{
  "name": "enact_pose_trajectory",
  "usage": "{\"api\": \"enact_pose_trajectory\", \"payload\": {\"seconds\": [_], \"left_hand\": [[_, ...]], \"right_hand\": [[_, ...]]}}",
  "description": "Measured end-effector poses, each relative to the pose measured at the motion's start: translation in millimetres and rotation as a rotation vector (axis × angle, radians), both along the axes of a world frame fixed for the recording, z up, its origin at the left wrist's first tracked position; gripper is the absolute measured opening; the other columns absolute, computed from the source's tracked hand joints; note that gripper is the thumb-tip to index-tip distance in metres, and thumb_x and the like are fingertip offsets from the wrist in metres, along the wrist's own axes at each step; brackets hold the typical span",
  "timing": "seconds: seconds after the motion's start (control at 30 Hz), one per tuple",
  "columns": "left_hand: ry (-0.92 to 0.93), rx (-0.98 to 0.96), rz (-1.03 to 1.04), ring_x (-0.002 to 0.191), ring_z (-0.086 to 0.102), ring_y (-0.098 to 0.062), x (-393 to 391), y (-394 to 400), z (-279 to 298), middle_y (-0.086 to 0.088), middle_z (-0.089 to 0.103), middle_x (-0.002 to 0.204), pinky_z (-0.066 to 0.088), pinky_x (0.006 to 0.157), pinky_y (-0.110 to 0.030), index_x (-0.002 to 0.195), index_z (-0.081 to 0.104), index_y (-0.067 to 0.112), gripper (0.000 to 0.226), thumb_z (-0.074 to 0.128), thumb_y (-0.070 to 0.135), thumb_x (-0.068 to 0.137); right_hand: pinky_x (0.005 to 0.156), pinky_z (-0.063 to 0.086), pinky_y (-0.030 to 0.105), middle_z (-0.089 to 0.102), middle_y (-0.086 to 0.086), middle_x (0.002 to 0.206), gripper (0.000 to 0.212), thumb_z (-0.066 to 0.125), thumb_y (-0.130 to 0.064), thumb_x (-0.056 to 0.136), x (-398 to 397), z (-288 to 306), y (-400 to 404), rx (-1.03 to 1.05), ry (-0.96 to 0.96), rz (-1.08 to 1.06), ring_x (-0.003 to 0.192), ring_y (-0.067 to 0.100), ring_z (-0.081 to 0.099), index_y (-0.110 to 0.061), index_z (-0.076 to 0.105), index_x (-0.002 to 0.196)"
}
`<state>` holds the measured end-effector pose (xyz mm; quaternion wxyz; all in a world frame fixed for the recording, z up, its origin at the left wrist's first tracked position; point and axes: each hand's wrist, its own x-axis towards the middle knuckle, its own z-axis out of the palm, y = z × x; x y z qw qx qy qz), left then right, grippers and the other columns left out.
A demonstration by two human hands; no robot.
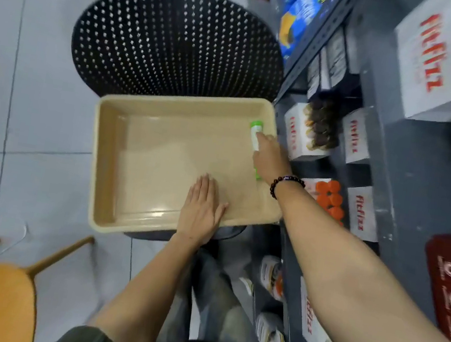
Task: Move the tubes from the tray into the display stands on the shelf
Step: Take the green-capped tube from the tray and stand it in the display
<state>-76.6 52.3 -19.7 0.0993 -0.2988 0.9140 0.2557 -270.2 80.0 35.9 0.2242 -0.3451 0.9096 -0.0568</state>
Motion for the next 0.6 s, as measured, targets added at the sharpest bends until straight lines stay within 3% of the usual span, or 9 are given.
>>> {"api": "enact_pose_trajectory", "payload": {"seconds": [0.13,0.33,0.43,0.6], "left_hand": [[0.034,-0.031,0.028,0.144,0.01,-0.029,2,2,-5,-0.019,0.015,0.155,0.001,0.116,-0.034,0.144,0.011,0.001,0.067,0.027,0.045,0.097],[0.056,-0.04,0.03,0.144,0.011,-0.028,2,3,-8,-0.019,0.018,0.154,0.0,0.115,-0.032,0.144,0.012,0.0,0.068,0.029,0.045,0.096],[0.056,-0.033,0.032,0.144,0.011,-0.028,3,3,-8,-0.019,0.018,0.154,0.0,0.115,-0.032,0.144,0.012,0.001,0.068,0.028,0.045,0.096],[0.046,-0.025,0.022,0.144,0.009,-0.028,3,3,-7,-0.019,0.016,0.155,-0.001,0.115,-0.033,0.144,0.011,0.001,0.068,0.028,0.045,0.096]], "right_hand": [[0.096,0.044,0.049,0.04,0.02,0.139,0.052,0.032,0.002,0.091,-9,-24,-25,0.089,0.108,0.082,0.116,0.037,0.049,-0.005,0.027,0.142],[0.094,0.043,0.043,0.043,0.028,0.132,0.051,0.03,0.001,0.095,-13,-40,-56,0.152,0.173,-0.007,0.114,0.039,0.05,0.003,0.017,0.144],[0.096,0.042,0.043,0.042,0.028,0.132,0.046,0.031,0.0,0.094,-13,-43,-63,0.158,0.189,-0.101,0.115,0.039,0.047,0.005,0.024,0.14],[0.087,0.048,0.042,0.046,0.024,0.126,0.031,0.034,0.002,0.093,-12,-44,-62,0.166,0.226,-0.029,0.104,0.038,0.057,0.002,0.047,0.122]]}}
